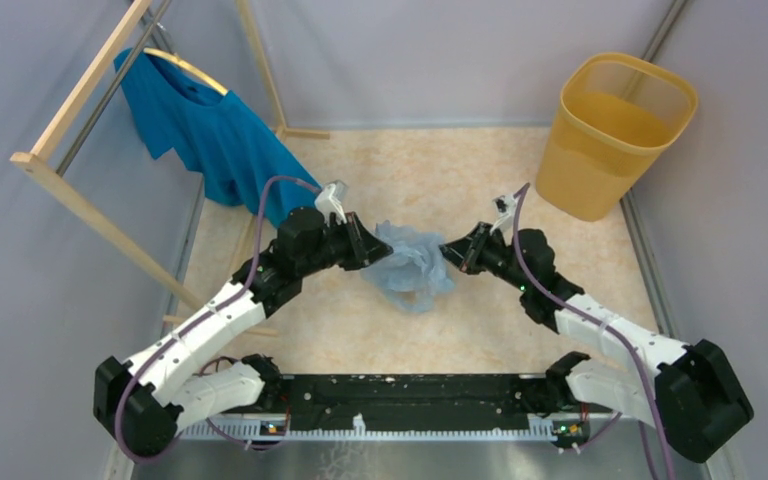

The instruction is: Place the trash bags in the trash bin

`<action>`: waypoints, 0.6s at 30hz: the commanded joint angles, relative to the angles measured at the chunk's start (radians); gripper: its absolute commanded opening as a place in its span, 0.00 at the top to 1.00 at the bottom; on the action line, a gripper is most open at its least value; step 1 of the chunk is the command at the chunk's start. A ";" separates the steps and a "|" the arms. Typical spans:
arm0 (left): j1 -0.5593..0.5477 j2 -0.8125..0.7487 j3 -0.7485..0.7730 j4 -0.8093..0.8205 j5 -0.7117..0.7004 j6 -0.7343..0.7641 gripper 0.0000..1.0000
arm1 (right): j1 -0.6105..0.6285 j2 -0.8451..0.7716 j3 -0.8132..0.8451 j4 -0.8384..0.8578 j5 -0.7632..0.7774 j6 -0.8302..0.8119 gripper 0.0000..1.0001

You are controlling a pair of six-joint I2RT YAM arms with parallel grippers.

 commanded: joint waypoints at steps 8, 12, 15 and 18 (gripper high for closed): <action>0.005 0.068 0.091 -0.112 -0.039 0.230 0.04 | -0.096 -0.055 0.014 -0.030 -0.064 0.164 1.00; 0.006 0.035 0.038 -0.090 0.010 0.268 0.02 | -0.118 -0.111 0.036 -0.269 0.145 0.218 1.00; 0.004 0.016 -0.014 -0.023 0.110 0.262 0.02 | -0.134 -0.156 0.021 -0.342 0.247 0.256 1.00; 0.001 0.022 -0.102 0.091 0.252 0.196 0.02 | -0.134 -0.185 0.015 -0.364 0.270 0.257 1.00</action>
